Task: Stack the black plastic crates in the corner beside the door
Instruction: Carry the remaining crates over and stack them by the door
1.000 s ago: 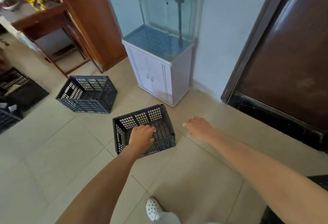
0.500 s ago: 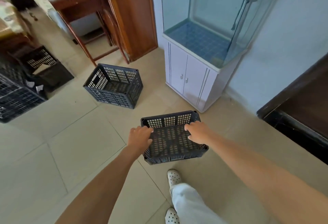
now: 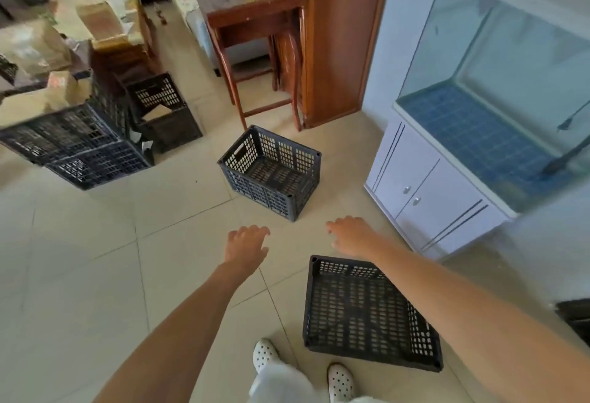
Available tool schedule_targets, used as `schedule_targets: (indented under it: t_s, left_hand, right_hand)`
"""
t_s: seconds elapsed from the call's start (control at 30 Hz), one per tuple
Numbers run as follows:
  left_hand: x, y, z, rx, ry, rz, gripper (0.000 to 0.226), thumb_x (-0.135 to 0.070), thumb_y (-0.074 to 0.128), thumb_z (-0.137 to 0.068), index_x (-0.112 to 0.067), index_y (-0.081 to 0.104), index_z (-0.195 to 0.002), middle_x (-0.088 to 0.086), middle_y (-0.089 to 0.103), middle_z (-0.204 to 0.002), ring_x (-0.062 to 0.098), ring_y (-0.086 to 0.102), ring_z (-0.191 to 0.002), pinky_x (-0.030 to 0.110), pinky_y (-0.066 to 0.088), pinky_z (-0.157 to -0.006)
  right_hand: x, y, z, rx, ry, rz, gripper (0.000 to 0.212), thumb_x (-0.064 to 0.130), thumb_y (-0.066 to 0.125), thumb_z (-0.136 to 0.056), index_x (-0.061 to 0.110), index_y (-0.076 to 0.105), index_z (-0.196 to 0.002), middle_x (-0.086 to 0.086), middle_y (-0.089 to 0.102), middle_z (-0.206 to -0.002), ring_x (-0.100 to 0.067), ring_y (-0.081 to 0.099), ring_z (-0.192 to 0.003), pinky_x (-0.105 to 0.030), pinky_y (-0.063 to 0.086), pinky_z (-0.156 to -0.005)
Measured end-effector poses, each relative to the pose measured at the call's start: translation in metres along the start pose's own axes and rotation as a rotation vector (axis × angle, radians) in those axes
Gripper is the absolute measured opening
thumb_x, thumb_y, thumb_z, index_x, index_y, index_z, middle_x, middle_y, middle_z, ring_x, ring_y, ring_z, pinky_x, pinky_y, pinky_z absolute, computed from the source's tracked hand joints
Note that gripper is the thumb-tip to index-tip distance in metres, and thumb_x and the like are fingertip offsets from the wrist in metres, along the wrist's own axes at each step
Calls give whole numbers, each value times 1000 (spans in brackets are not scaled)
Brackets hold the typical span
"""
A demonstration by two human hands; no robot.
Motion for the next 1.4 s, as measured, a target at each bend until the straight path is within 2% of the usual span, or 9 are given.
schedule_targets:
  t_s: [0.1,0.33,0.6,0.9,1.07,1.4]
  left_hand:
    - [44,-11,-39,0,4,5,39,-33,53,-97,-29,50,-135,-3,57,-136,22,53,-124,40,37,-106]
    - [151,-40,-139,18,43,-11,40,-30,53,-97,-27,49,-136,-1,56,-137,23,51,-126,41,37,-106]
    - [215,-74,-228,-33,54,7,35,-24,55,-95,-24,54,-129,0,61,-129,24,56,-119,42,39,-101]
    - [221,-84,-324,13,91,3,35,-20,55,-93,-25,57,-128,0,62,-128,23,57,-118,41,39,-101]
    - [208,-84,-391,40,88,-19,35,-23,53,-93,-25,56,-128,0,63,-124,23,59,-115,41,42,-98]
    - [170,-68,-518,107,-56,126,33,-27,56,-92,-27,57,-125,-3,64,-118,20,60,-110,39,43,-95]
  right_hand:
    - [25,-19,-54,53,-25,34,35,18,45,-95,16,47,-130,-9,56,-126,-27,52,-113,-40,42,-96]
    - [58,-63,-171,113,62,45,34,24,42,-99,17,48,-131,-8,58,-128,-28,55,-115,-40,42,-97]
    - [80,-123,-277,22,76,2,33,32,46,-98,16,50,-126,-9,61,-121,-29,58,-110,-38,45,-86]
    - [28,-134,-341,81,99,-3,32,33,45,-97,16,51,-125,-7,63,-118,-25,61,-105,-39,50,-88]
    - [-22,-140,-389,94,106,-47,32,29,44,-98,17,51,-127,-7,61,-122,-26,58,-110,-37,43,-89]
    - [-140,-164,-518,210,69,5,34,27,42,-100,16,48,-131,-9,57,-129,-28,53,-118,-41,42,-98]
Point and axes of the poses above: each hand's wrist, its own z-axis away from the middle knuckle, its own y-axis out of the palm, x = y × z, the point moved 7 cm from there along -z, towards the middle knuckle
